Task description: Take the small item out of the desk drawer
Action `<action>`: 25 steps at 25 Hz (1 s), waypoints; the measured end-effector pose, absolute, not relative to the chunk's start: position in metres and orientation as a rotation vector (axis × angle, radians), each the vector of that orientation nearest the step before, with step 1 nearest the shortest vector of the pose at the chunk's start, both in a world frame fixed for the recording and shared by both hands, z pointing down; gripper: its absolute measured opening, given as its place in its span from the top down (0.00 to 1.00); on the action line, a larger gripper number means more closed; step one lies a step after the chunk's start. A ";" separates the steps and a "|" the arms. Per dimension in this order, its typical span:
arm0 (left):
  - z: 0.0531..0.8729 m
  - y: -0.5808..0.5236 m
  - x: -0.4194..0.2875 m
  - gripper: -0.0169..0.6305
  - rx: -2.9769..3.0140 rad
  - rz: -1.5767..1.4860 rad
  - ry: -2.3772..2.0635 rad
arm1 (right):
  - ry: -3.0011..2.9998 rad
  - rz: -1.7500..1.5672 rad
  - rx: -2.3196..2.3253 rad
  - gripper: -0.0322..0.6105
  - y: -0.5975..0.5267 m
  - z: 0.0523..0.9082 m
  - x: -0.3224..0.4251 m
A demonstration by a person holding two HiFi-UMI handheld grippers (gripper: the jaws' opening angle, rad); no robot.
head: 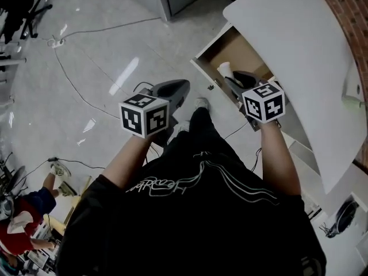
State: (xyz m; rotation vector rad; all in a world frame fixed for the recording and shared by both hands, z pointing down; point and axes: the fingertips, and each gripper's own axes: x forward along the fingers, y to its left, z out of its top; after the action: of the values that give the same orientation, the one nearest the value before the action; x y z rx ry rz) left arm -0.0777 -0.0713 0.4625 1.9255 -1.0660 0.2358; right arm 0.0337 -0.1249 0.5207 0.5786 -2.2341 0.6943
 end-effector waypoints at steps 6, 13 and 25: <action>0.380 -0.019 -0.061 0.94 2.050 0.242 -0.997 | -2.352 0.636 0.639 0.74 -0.067 0.419 0.038; 0.279 0.007 -0.041 0.94 2.261 0.144 -0.941 | -2.547 0.536 0.781 0.74 -0.022 0.304 0.039; 0.208 0.045 -0.011 0.94 2.423 0.044 -0.844 | -2.789 0.610 0.943 0.74 0.039 0.212 0.069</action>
State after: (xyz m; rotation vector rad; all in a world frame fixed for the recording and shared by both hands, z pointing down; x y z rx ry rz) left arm -0.0110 0.0448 0.2080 2.4234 -0.8436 0.0440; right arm 0.0688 0.0390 0.2123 0.9428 -2.7894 0.6104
